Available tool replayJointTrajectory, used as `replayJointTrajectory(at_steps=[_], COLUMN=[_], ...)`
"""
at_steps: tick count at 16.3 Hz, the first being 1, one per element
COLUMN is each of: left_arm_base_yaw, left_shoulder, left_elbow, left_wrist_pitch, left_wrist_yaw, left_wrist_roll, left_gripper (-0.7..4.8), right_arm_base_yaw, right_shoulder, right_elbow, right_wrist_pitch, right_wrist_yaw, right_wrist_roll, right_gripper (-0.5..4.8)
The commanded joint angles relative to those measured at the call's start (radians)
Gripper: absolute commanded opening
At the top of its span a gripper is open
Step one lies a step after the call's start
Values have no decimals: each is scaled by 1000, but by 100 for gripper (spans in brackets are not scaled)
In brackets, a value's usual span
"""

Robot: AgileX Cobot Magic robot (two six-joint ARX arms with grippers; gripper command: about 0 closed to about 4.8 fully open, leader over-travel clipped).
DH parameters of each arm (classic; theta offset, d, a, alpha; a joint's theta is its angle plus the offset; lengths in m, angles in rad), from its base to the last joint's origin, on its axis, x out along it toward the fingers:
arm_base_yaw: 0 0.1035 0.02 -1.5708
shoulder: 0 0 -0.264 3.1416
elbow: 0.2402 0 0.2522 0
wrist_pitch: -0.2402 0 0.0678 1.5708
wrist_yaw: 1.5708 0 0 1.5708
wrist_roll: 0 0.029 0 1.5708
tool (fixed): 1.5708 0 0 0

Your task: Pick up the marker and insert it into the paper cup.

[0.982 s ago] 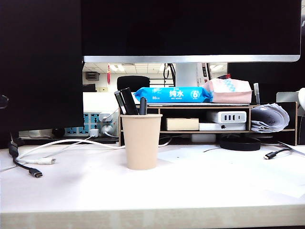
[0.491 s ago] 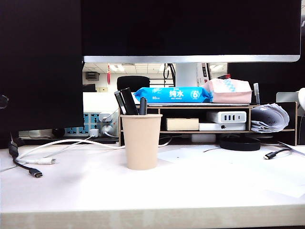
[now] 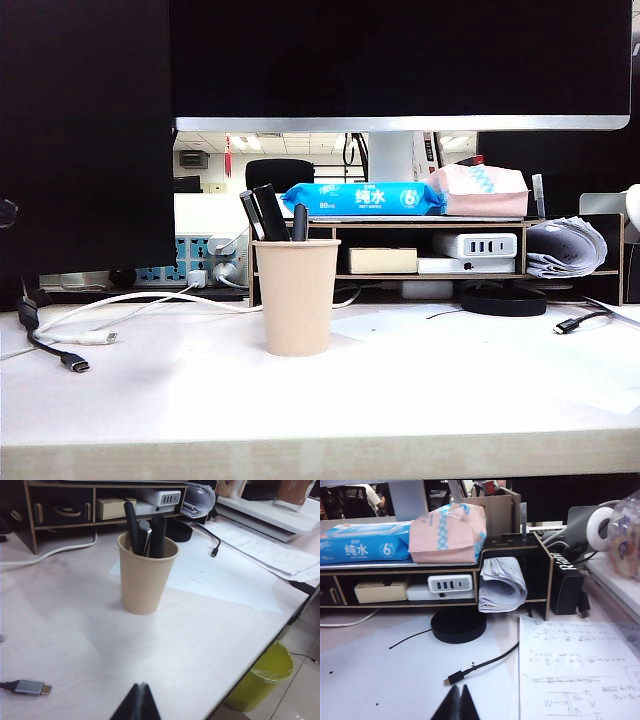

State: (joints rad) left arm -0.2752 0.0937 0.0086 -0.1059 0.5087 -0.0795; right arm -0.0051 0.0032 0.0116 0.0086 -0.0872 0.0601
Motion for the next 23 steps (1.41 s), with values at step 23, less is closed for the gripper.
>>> replayJointTrajectory(at_steps=[23], left_arm_base_yaw=[272], left_shoulder=[-90], left_elbow=[1], left_wrist_pitch=[42], left_wrist_yaw=[-414], left_wrist_roll=[19], left_gripper=[-6], right_arm_base_yaw=[1], right_shoulder=[0], right_elbow=[-3], right_wrist_pitch=[11], right_wrist_yaw=[3], right_wrist_roll=[3], right_gripper=[-5])
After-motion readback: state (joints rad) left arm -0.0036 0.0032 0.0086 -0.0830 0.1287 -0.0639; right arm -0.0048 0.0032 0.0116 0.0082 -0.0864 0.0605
